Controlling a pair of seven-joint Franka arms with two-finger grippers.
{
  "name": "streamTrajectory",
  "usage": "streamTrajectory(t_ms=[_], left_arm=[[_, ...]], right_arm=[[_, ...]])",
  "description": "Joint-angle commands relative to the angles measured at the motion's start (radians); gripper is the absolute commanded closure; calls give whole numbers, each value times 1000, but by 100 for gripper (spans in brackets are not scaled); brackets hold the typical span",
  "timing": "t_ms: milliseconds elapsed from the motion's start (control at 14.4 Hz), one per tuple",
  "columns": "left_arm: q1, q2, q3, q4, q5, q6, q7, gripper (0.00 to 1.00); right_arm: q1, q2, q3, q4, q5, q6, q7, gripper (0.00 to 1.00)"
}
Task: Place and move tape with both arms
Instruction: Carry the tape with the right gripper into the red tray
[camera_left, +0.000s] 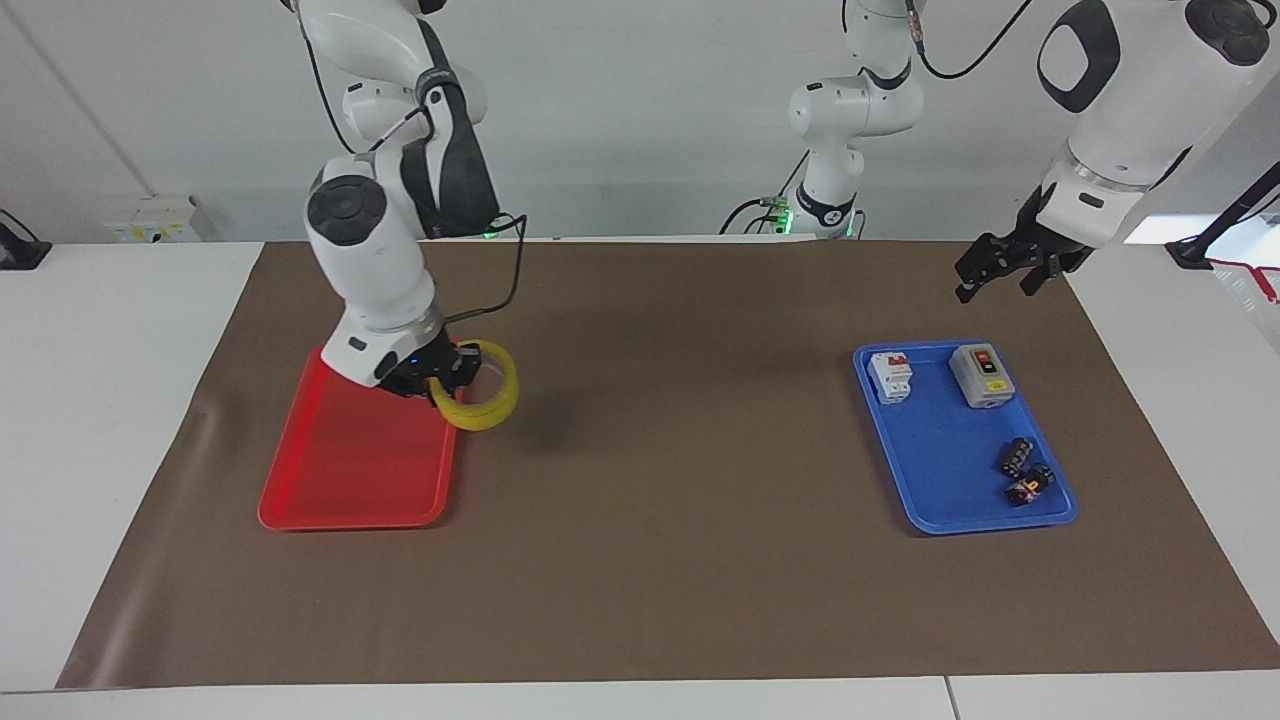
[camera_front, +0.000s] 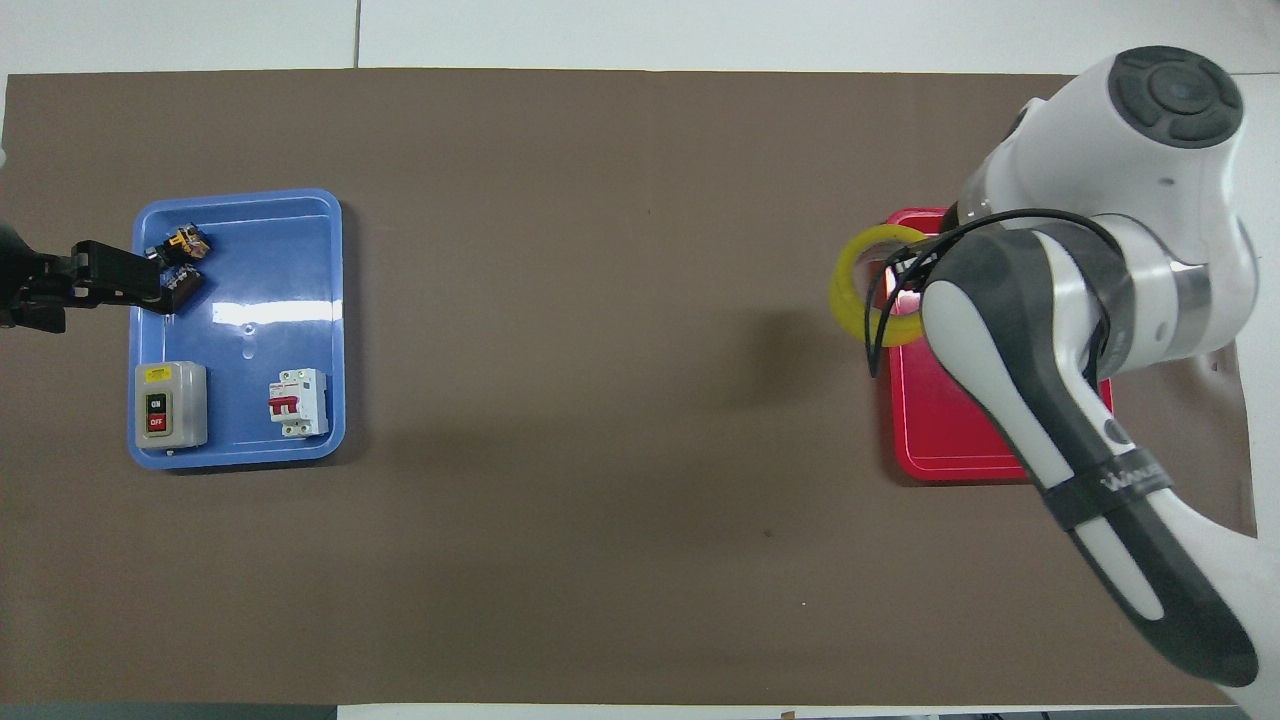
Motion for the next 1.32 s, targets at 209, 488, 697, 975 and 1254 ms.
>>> streamTrajectory(t_ms=[209,488,697,975,1254], left_arm=[[-6,-28,1,2,18,-53,3,0],[-6,-26,-5,8,16,-55,3,0],[-6,-29,-6,-1,16,-43,1,0],[-6,-34,-11,-3,15,-47,-3,0],[-6,-29,-11,5,16,-38,1,0]], right_arm=[[-152,-68,15,-202,-15,179,-253,100],[-198,-111,15,-407,-14,434,-331,100],[-224,-91,15,-428,-14,498,-374,100],[-241,-85,15,-471,-14,557,-377,100],[-239,-59,15,-471,-14,558,-371,100]])
